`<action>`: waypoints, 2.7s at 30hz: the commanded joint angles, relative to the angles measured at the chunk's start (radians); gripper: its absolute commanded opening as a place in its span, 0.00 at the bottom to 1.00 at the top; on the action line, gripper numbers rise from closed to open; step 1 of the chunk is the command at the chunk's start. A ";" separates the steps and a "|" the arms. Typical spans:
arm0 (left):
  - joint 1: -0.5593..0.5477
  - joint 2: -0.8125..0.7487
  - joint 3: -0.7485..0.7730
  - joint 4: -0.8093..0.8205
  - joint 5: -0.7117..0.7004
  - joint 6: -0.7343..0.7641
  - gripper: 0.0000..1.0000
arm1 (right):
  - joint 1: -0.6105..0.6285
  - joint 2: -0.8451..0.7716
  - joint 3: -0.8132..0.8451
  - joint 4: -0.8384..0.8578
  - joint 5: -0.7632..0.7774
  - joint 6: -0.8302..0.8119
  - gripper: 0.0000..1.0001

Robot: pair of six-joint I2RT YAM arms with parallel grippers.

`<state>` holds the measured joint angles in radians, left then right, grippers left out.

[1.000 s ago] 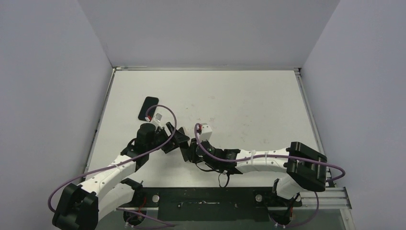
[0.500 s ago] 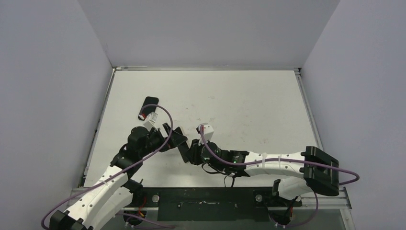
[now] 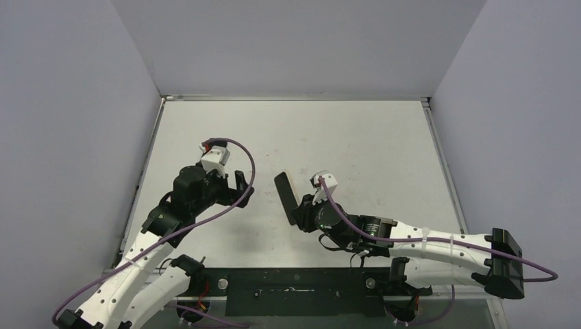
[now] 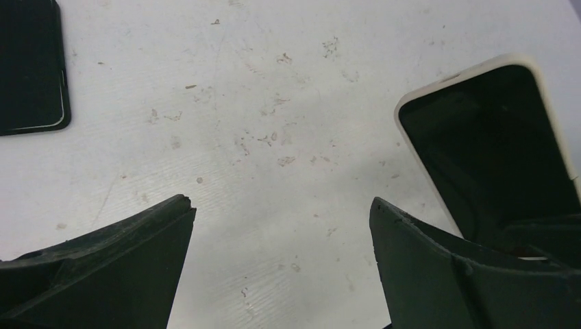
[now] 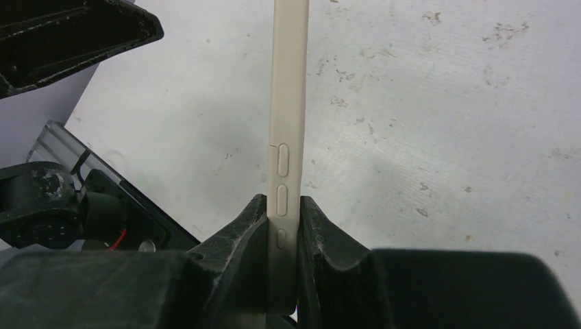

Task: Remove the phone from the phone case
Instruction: Pick up the phone at the center of the board.

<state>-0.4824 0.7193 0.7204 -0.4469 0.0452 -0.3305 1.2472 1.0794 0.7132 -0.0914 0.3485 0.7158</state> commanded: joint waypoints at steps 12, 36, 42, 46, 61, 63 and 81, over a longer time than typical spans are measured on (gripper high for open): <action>-0.014 -0.013 -0.054 0.207 0.213 0.259 0.95 | -0.366 -0.132 -0.040 -0.030 -0.512 -0.247 0.00; -0.017 0.264 -0.160 0.863 0.325 -0.451 0.95 | -0.642 -0.013 -0.124 0.560 -1.051 0.059 0.00; -0.018 0.324 -0.189 1.075 0.379 -0.587 0.94 | -0.648 0.001 -0.168 0.764 -1.080 0.176 0.00; -0.018 0.350 -0.215 1.179 0.397 -0.651 0.92 | -0.650 0.017 -0.168 0.814 -1.098 0.204 0.00; -0.064 0.454 -0.244 1.456 0.458 -0.793 0.69 | -0.654 0.101 -0.171 1.031 -1.145 0.320 0.00; -0.069 0.478 -0.242 1.505 0.465 -0.809 0.63 | -0.654 0.111 -0.166 1.037 -1.156 0.323 0.00; -0.068 0.411 -0.263 1.508 0.322 -0.820 0.00 | -0.654 0.101 -0.181 1.016 -1.096 0.263 0.54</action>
<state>-0.5537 1.1877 0.4522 1.0424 0.4732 -1.1645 0.5968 1.2324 0.5224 0.8597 -0.8139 1.0431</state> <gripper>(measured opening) 0.141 0.418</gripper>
